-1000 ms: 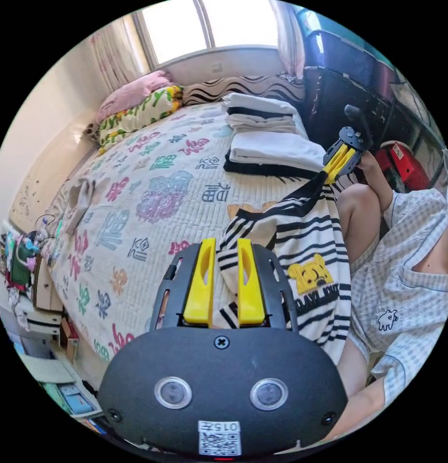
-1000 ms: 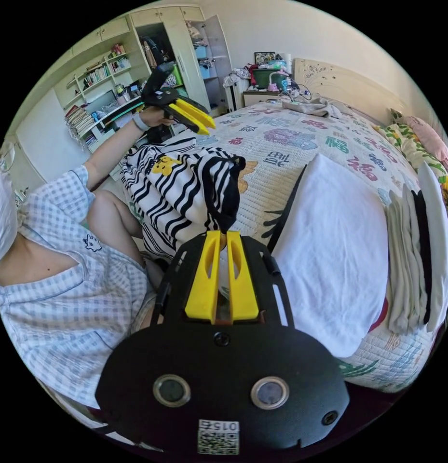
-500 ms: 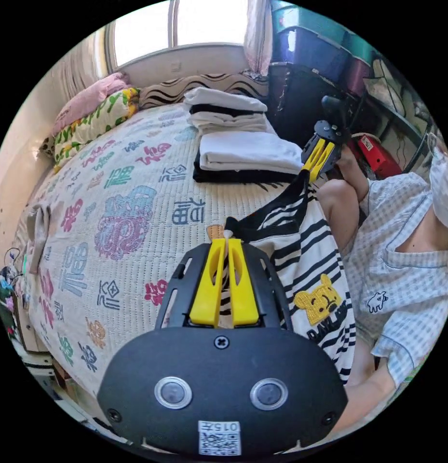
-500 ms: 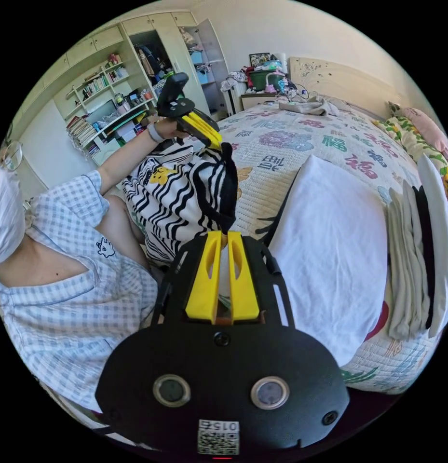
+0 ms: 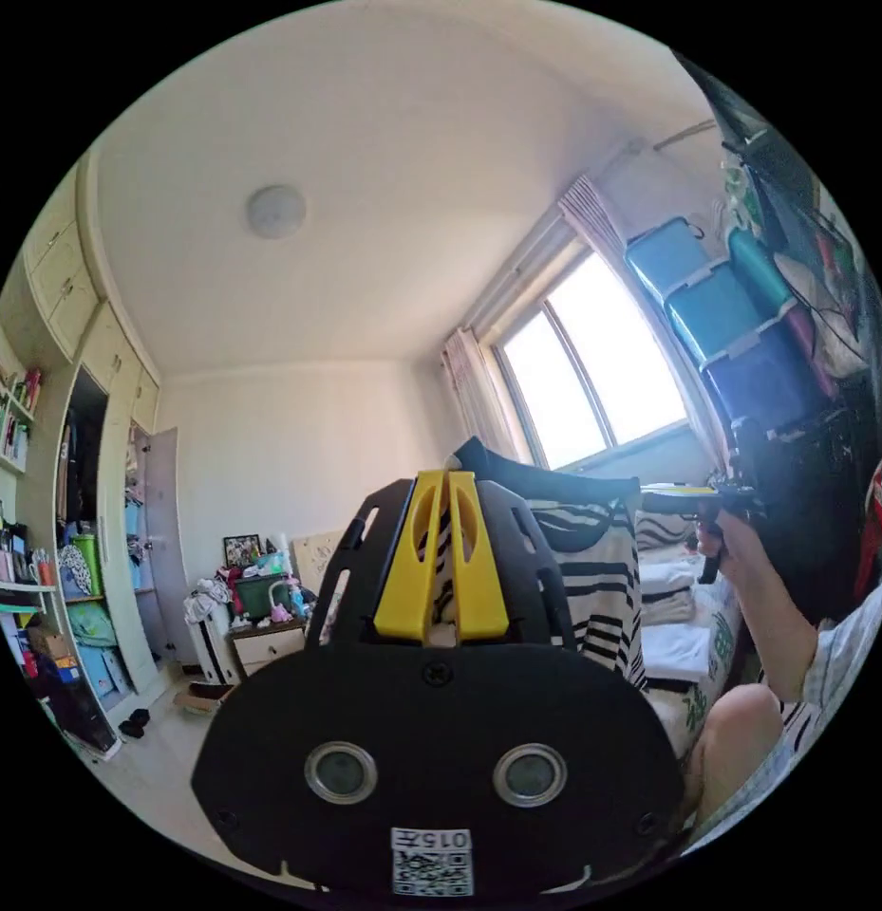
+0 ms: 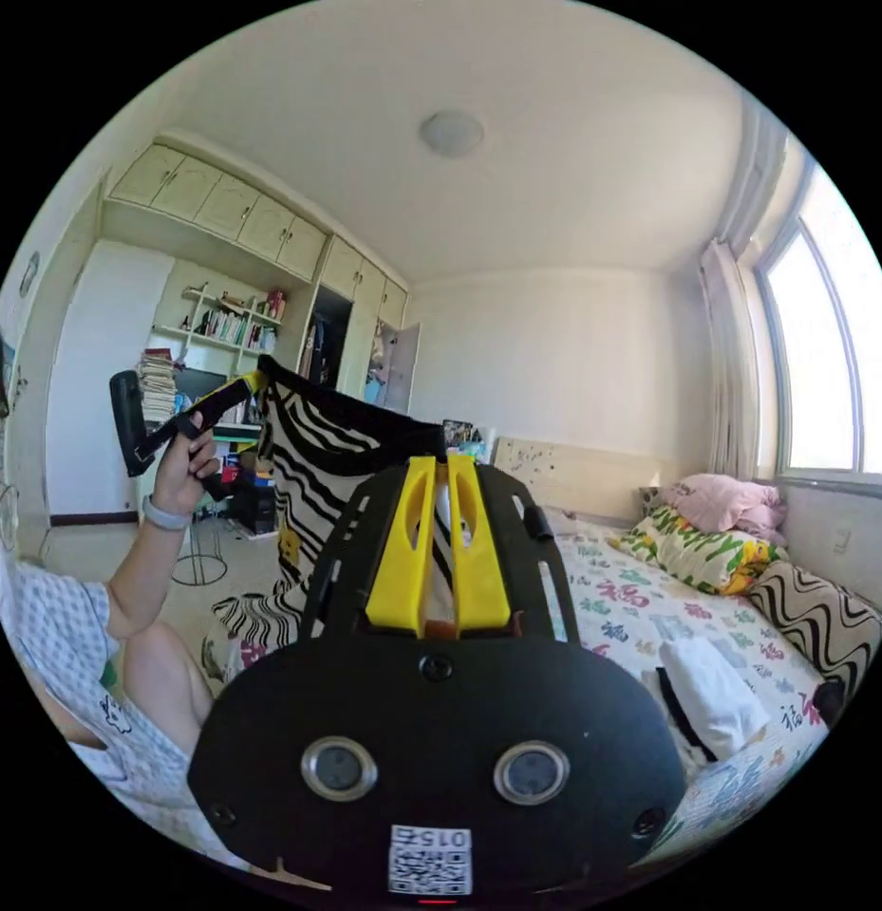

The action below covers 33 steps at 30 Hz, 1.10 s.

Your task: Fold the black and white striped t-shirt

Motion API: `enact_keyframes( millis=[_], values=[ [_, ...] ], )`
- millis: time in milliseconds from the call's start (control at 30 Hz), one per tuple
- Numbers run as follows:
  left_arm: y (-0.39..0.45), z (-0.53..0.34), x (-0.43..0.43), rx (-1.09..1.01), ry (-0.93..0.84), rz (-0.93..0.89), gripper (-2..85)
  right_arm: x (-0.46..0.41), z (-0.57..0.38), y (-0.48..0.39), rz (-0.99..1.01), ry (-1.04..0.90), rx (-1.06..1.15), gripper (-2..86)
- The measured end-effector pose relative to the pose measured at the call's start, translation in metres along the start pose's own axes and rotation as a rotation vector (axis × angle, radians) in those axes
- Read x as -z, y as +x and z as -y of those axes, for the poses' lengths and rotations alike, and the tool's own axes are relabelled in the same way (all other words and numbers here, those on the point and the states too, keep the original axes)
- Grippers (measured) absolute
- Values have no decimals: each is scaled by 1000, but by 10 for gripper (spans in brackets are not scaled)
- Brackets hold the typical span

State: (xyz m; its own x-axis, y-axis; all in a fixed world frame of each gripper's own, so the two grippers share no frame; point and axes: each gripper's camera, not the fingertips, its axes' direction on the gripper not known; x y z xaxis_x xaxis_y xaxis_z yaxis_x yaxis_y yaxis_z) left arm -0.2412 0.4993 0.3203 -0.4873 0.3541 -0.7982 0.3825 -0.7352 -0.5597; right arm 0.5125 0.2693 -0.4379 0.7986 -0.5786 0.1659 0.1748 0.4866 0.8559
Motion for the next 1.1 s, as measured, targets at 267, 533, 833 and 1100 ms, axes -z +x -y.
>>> enact_keyframes(
  millis=[267, 533, 833, 1100],
  values=[
    [24, 63, 116, -34, 262, 208, -5, 58, 56, -78, -192, 157, 158, 7],
    [58, 87, 157, -191, 377, 461, -5, 81, 79, -136, -508, 296, 312, 6],
    [51, 95, 134, -367, 409, 677, -9, 23, 91, -160, -740, 380, 552, 5],
    [-28, 39, -59, -496, 31, 700, -8, -167, 91, -77, -664, 68, 560, 9]
  ],
)
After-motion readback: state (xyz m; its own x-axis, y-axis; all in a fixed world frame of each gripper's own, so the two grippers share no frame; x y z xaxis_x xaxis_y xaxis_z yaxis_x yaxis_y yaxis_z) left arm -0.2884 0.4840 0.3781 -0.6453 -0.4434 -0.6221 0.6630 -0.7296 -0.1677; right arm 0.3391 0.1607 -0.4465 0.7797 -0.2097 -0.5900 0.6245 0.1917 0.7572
